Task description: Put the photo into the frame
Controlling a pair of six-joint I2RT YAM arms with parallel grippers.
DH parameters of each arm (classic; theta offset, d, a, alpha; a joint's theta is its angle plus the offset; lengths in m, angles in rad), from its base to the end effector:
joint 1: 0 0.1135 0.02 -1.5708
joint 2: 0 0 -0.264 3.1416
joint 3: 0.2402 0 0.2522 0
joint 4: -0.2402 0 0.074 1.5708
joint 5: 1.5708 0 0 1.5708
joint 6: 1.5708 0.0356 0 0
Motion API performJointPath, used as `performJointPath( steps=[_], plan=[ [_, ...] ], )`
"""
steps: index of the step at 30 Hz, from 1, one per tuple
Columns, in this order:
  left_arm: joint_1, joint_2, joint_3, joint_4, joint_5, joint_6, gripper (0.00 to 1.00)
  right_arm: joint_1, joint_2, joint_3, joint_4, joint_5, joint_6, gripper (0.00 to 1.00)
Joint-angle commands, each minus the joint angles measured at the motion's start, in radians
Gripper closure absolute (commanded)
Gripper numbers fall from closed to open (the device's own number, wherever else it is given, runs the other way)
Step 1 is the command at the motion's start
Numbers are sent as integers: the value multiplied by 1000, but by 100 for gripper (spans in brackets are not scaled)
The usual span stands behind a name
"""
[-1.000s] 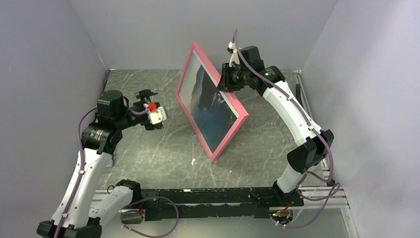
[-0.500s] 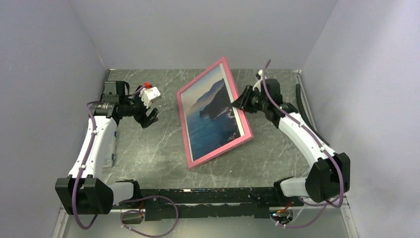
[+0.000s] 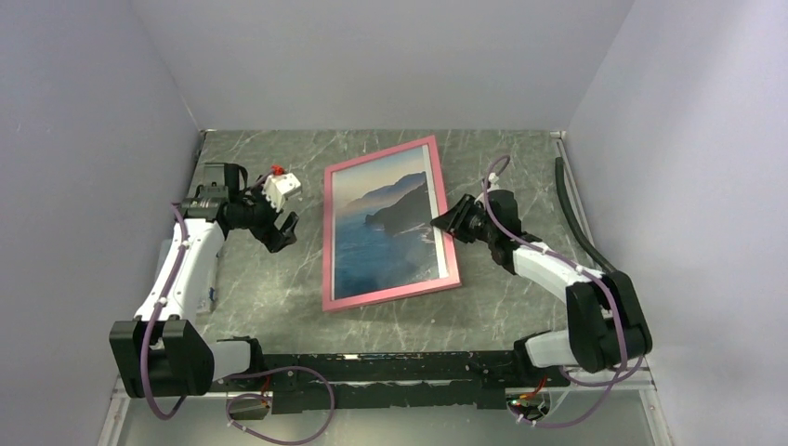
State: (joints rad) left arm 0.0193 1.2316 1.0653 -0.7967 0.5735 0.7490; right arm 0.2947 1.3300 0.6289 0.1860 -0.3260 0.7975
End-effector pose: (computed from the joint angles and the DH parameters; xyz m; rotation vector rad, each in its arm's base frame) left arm 0.2433 -0.0146 0.2958 1.0421 2.1188 -0.3664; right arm 0.2614 0.0913 0.2046 0.3439 2.1893 0.9780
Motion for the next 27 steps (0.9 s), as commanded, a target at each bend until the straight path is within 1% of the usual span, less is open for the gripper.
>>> performJointPath(
  steps=[1,4,6,9,13,16,19,20,21,22,23,24,27],
  plan=[
    [2,-1,20,52,-1,-116,7,-4,69,-26,120,57,-34,70],
    [7,-10,-3,113,-26,-203,7,-6,91,-55,162,94,-41,64],
    [19,-16,-16,146,-28,-242,6,-9,110,-57,164,120,-48,63],
    [43,3,-7,154,-22,-285,6,-10,146,-55,163,163,-53,62],
    [81,61,18,142,-9,-330,6,-11,185,-59,179,196,-57,44],
    [104,77,14,153,1,-354,6,-11,201,-52,164,216,-75,37],
    [113,67,-16,204,-27,-394,6,-11,207,-27,120,234,-86,32],
    [113,64,-24,216,-34,-406,6,-12,205,-13,95,249,-88,29],
    [113,64,-31,230,-42,-422,6,-12,199,0,66,265,-92,21],
    [113,68,-36,241,-50,-439,6,-12,188,9,40,288,-95,4],
    [113,76,-38,251,-59,-456,6,-12,171,15,11,314,-98,1],
    [113,85,-43,268,-70,-475,6,-13,148,18,-16,349,-99,0],
    [113,120,-67,359,-179,-597,6,-25,64,21,-92,471,-97,0]
  ],
)
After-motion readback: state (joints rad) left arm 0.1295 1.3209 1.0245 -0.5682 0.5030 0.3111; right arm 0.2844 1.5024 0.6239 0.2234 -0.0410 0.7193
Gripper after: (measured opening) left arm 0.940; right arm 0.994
